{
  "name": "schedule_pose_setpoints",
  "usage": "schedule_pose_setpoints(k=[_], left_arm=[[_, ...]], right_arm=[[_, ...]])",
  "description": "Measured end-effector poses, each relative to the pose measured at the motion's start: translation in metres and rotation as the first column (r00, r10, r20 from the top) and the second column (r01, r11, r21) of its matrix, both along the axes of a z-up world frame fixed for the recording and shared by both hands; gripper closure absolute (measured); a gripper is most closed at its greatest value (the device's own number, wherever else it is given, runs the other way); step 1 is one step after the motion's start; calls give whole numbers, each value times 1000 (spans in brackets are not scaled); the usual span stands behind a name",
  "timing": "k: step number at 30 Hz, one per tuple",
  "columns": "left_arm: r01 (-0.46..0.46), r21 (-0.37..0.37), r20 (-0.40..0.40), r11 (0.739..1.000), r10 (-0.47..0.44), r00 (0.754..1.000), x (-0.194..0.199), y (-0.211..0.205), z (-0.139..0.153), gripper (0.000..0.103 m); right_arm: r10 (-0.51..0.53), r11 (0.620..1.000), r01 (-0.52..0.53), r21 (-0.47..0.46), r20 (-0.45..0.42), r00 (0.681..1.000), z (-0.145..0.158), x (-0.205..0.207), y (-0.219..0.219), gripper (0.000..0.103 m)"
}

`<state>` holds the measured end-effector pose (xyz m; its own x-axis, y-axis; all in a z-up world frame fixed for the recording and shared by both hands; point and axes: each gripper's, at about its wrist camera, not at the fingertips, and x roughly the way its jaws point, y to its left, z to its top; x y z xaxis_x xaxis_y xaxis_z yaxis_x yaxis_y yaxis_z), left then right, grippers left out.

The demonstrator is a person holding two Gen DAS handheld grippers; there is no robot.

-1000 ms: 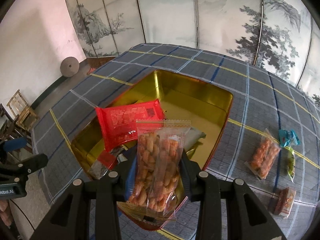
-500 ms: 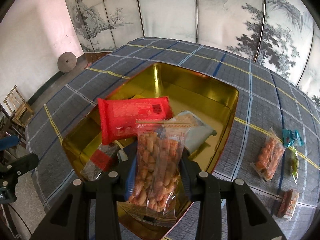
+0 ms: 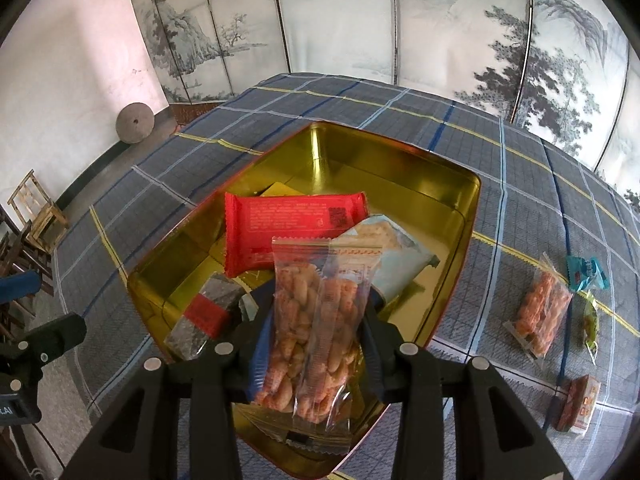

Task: Organize snacks
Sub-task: 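Lower the peanut bag into the gold tray and open the right gripper, then move the right gripper to the pile and grasp the brown cake box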

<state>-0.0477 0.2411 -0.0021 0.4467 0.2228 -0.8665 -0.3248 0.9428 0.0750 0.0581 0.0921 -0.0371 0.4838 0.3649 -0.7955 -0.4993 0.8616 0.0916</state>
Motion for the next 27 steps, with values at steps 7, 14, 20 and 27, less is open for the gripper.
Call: schedule_pose_setpoints(k=[7,14,20,27], left_arm=[[0,-3,-4,1000,0,1000,0,-3,-1,13],[12,-17,0,1000,-12,1000,0,-8,0,13],[39,-20,12,999,-38,999,2,-20,4,13],[79,-20,13,997,-78,997,9,-37,5,13]], right_arm=[[5,1000,-5,-4,14,1000,4,-2,-1,53],[-3,1000,2,9,42,999,15,-8,-10,52],[-53,998,51,26,74,996,30,-12,-43,51],[-196,980,197,-11,78,978,26,-6,-109,51]])
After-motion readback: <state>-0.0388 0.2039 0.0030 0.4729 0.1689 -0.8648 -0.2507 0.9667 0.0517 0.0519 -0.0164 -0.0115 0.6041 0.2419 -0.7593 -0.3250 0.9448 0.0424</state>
